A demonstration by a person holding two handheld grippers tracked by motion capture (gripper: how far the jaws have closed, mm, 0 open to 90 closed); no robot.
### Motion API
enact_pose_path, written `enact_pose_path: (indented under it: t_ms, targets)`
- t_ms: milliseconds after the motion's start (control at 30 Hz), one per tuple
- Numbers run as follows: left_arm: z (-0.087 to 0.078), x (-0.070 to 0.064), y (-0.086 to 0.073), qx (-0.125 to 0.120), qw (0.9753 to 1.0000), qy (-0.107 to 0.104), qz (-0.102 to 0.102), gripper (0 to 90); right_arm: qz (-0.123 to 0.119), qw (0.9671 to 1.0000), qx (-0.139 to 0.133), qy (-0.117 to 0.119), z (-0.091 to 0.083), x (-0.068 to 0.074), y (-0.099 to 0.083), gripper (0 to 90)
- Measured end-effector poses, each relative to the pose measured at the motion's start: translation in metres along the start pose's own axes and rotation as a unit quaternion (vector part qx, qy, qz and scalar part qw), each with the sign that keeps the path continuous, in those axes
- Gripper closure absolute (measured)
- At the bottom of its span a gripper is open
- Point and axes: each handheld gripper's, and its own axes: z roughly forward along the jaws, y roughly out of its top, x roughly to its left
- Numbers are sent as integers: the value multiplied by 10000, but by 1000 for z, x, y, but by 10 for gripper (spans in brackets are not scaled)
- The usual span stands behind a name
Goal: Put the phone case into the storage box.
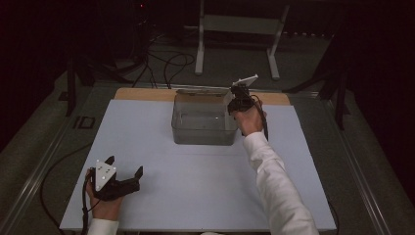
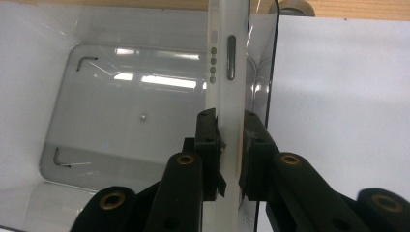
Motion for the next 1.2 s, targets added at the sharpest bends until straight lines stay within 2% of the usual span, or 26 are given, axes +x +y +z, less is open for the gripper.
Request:
enact_pose_path:
  t_ms: [1200]
  targets:
    - [-1,1,0,-5,10000,2,4,2,-13,9998,177,-35,17,1,0,808]
